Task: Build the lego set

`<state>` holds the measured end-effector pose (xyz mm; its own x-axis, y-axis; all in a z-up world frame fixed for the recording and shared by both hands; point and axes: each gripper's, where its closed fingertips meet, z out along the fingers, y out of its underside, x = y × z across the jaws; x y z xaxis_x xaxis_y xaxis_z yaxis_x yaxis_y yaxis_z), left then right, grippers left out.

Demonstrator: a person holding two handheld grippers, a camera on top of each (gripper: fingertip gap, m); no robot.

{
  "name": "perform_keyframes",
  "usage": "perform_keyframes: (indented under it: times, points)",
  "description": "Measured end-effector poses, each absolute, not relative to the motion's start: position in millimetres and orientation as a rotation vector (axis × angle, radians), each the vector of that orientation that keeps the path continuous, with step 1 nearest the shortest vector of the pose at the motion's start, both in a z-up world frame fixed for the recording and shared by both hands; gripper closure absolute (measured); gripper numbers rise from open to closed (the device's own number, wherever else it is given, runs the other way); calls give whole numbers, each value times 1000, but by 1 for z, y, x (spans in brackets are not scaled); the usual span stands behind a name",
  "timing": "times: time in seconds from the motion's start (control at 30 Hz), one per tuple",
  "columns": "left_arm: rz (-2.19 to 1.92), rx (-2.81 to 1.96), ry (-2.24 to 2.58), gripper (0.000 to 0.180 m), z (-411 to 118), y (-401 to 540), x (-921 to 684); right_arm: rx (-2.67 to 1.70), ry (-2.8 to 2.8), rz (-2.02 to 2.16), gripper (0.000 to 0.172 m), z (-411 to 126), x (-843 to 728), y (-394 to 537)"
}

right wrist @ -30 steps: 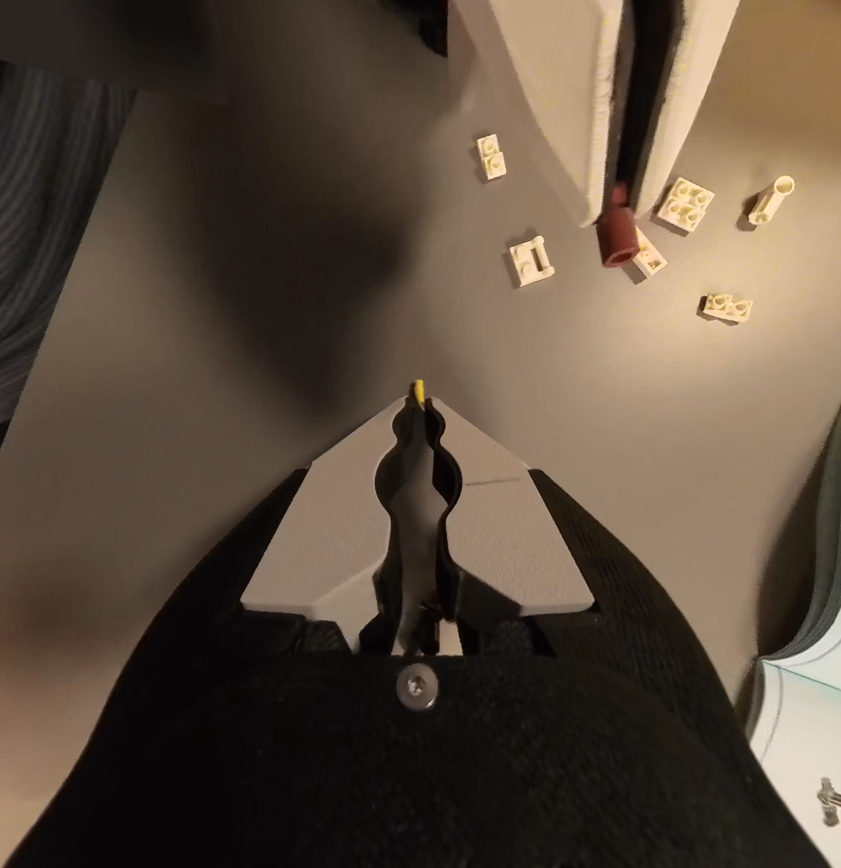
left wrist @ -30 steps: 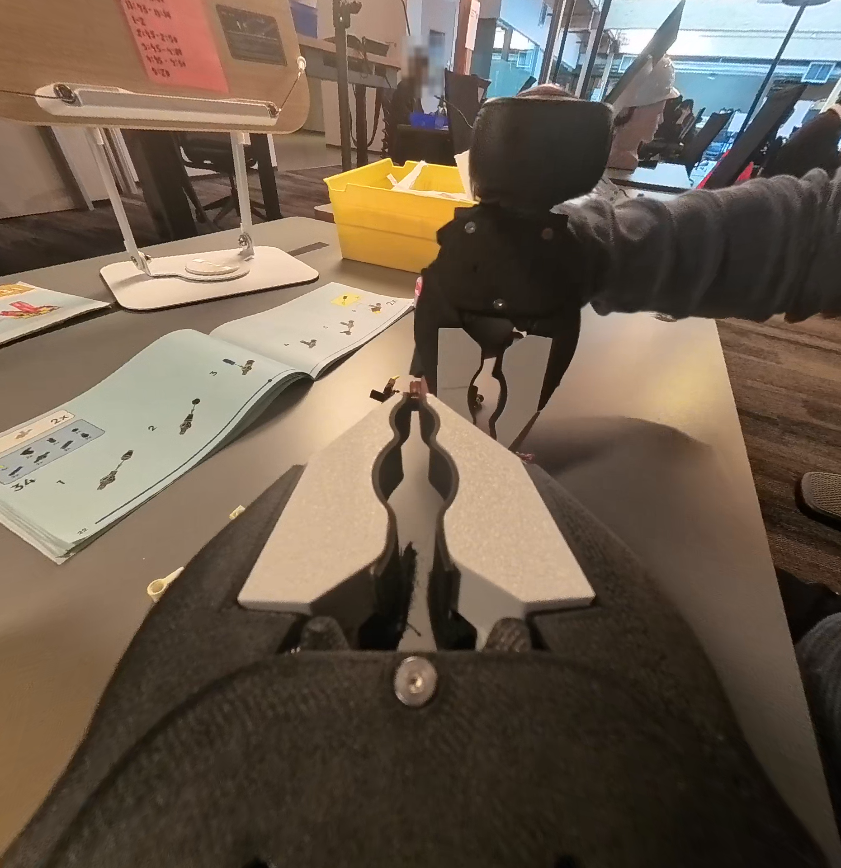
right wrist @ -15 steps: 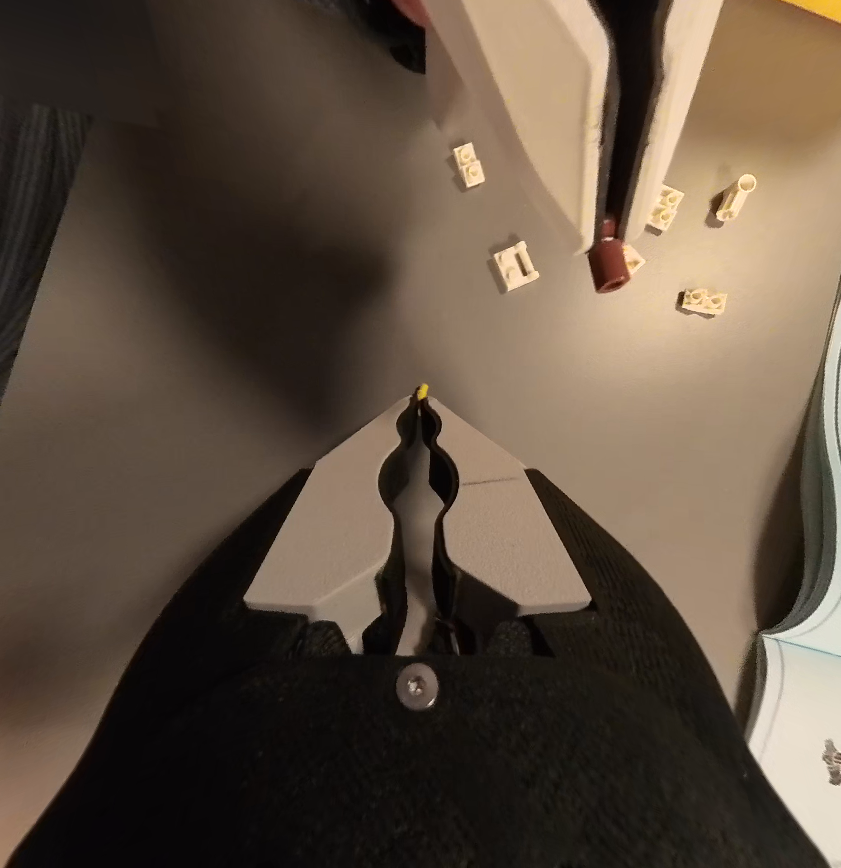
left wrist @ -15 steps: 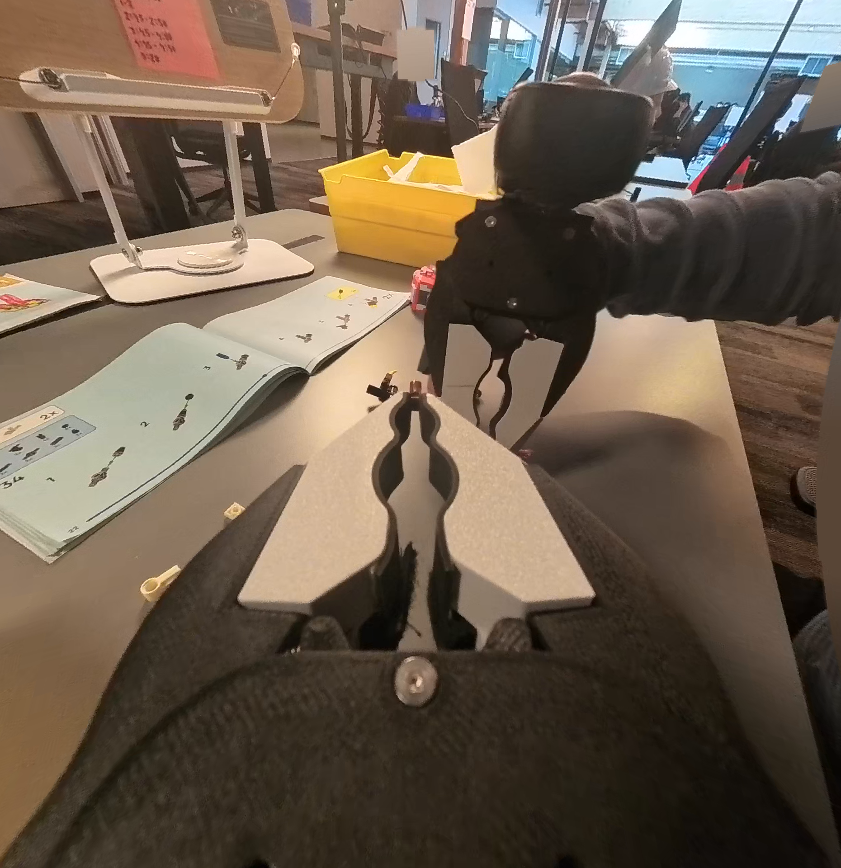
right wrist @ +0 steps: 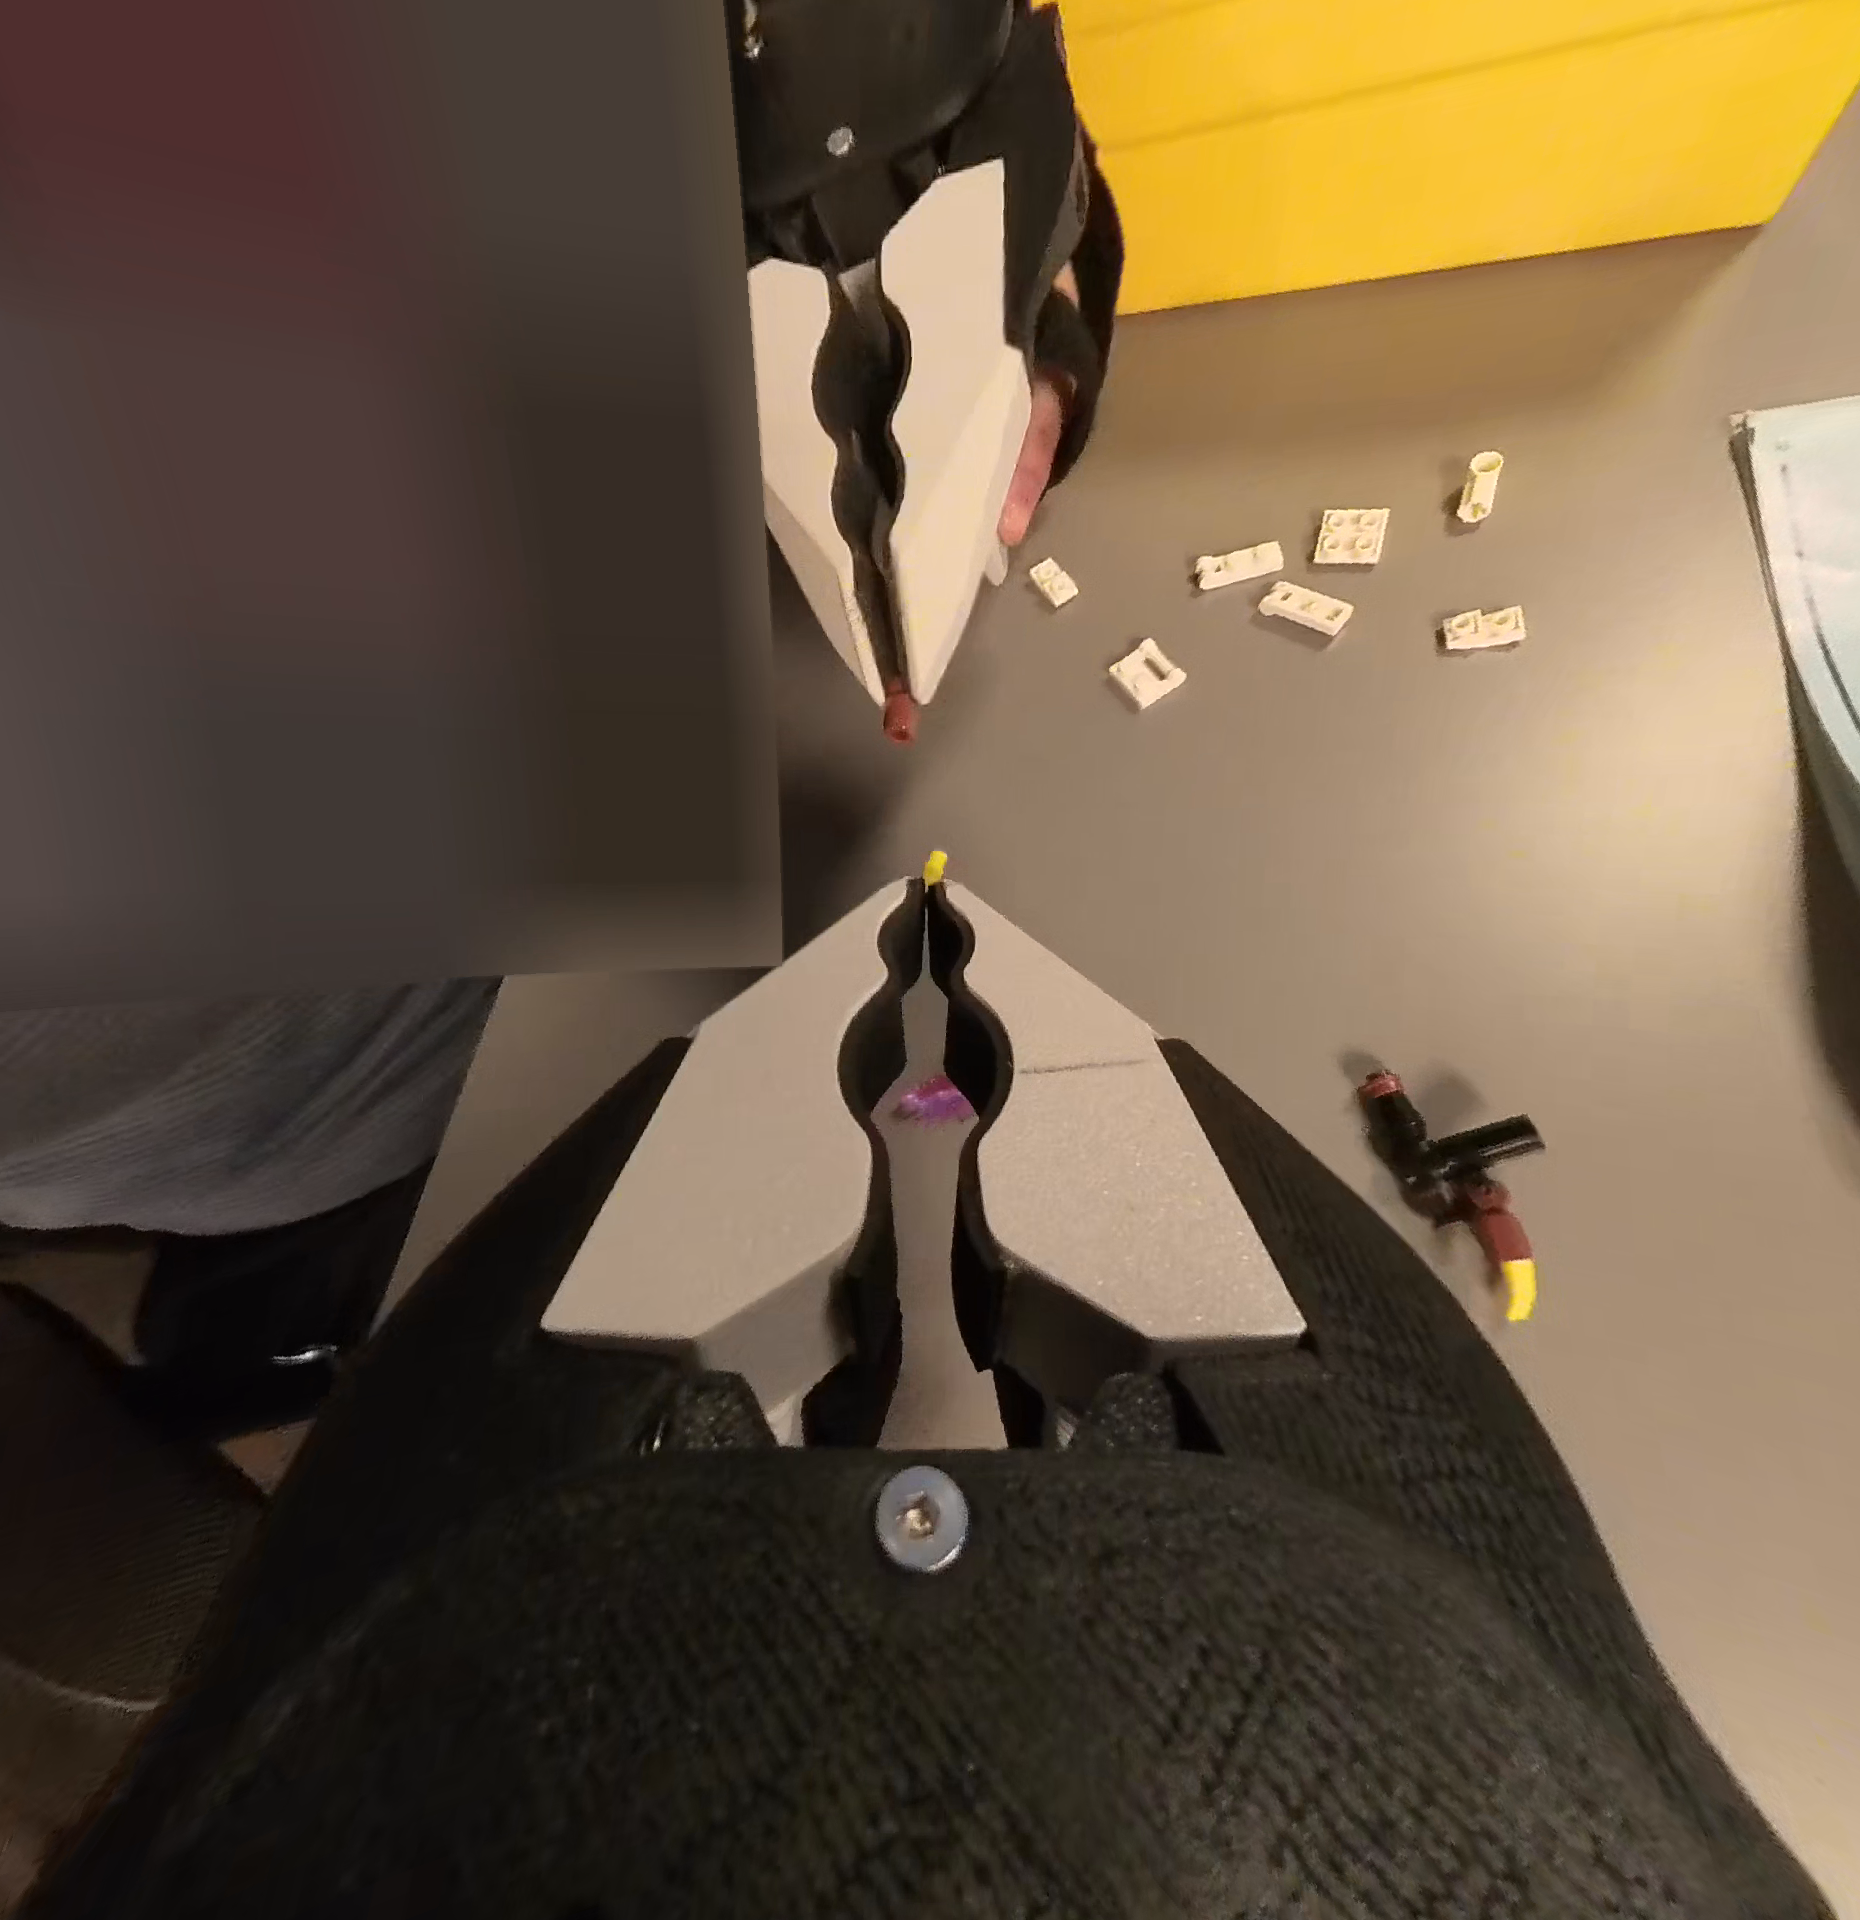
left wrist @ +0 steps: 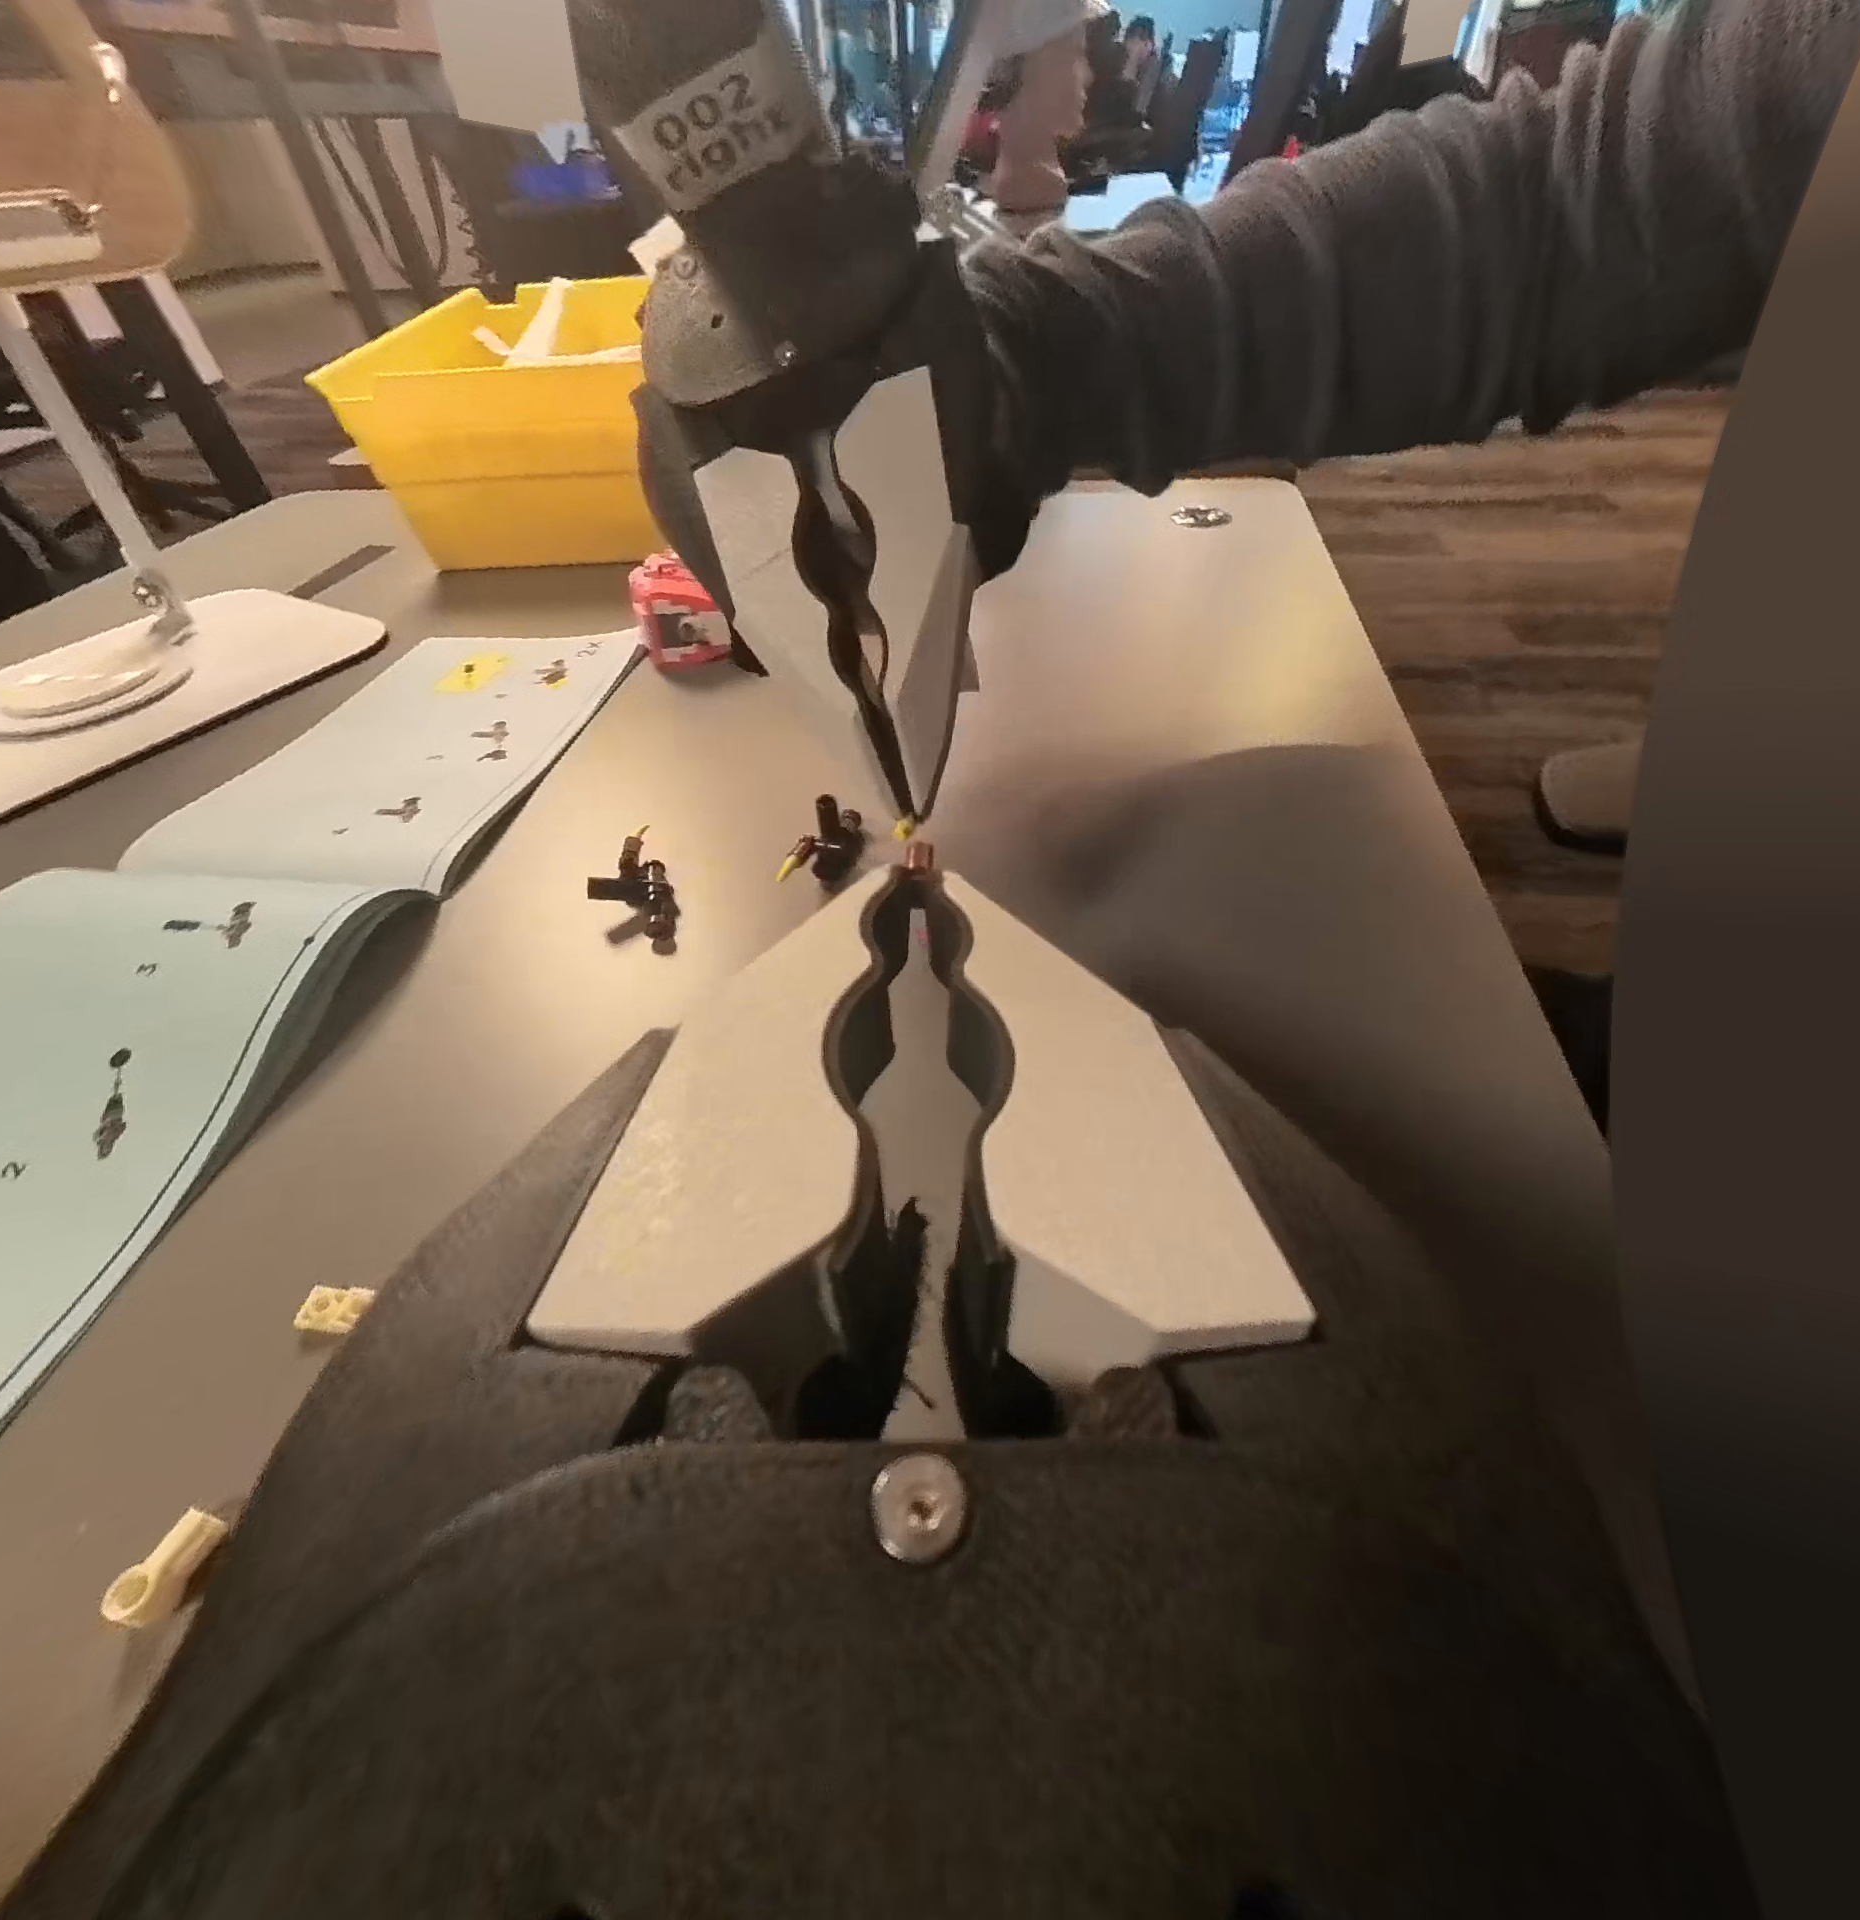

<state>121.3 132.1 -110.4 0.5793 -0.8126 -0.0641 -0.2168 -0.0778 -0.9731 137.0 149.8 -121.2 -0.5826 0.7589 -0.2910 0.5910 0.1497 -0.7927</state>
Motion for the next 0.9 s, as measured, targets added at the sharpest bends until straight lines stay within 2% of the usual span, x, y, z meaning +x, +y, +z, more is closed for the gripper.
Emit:
perform_keyframes:
  times: [0.33, 0.5, 0.9]
  points:
    - [-276, -1442, 1125, 179, -121, 128, 127, -981, -2162, 875, 172, -139, 139, 136]
    - [-131, -1148, 1345, 180, -125, 108, 142, -981, -2221, 937, 172, -129, 148, 129]
    - [-115, -1126, 1405, 180, -132, 104, 146, -962, -2346, 1000, 172, -133, 150, 110]
